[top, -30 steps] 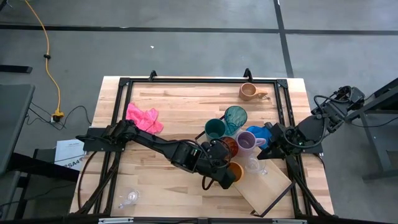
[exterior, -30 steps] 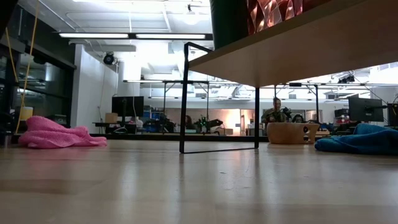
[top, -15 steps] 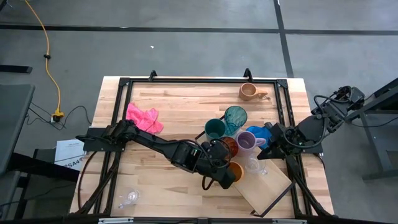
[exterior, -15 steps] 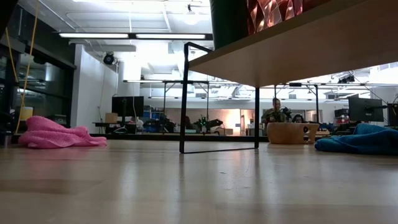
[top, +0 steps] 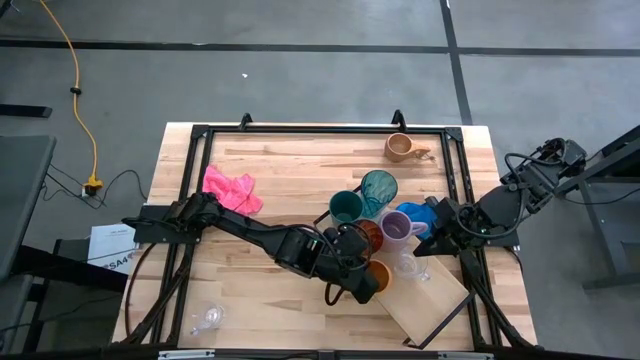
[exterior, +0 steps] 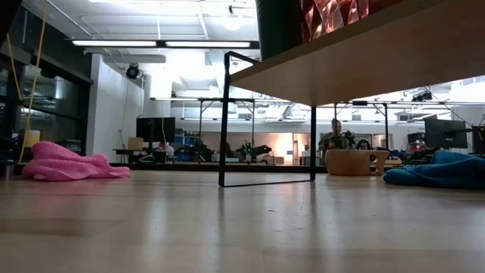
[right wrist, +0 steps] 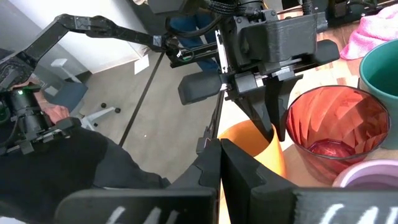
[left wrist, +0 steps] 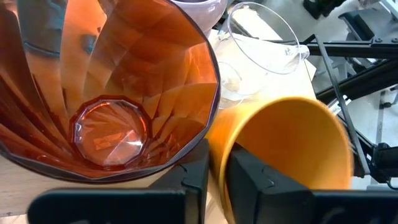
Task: Stack small to large cups/mugs on shelf
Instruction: Put the orange cup on the shelf
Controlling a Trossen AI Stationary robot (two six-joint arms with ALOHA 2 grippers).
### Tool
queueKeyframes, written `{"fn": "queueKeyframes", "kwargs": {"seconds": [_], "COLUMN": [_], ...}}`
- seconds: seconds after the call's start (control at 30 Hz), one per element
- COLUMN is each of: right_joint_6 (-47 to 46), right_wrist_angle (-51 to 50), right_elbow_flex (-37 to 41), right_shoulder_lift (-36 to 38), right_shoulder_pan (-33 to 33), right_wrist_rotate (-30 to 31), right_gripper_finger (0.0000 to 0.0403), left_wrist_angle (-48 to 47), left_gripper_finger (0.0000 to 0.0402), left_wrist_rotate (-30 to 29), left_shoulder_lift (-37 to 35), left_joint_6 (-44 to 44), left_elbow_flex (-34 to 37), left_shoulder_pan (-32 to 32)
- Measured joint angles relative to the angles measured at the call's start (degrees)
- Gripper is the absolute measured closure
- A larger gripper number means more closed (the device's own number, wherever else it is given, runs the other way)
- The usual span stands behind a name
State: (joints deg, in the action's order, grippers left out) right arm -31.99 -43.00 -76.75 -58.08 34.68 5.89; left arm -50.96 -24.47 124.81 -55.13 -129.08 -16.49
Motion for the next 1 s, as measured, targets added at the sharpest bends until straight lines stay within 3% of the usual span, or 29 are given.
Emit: {"fn": "queueKeyframes", "kwargs": {"seconds": [0.47, 1.0], "right_joint_6": [-0.11, -0.13], "right_wrist_angle": [0.02, 0.17], "right_elbow_flex": [0.00, 0.00], "right_shoulder_lift": [0.00, -0.02], "right_shoulder_pan": [0.00, 0.00], "right_wrist_rotate": [0.00, 0.03], "right_gripper_finger": [0.0403, 0.0403], "left_wrist_angle": [0.36, 0.14], "left_gripper_finger": [0.0229, 0.0195], "left_wrist_rotate": [0.32, 2.21], "left_shoulder_lift": [0.00, -0.18], "left_joint_6": [0.84, 0.66], "left_elbow_flex": [0.00, 0.01], "left_shoulder_pan": [0.00, 0.00]}}
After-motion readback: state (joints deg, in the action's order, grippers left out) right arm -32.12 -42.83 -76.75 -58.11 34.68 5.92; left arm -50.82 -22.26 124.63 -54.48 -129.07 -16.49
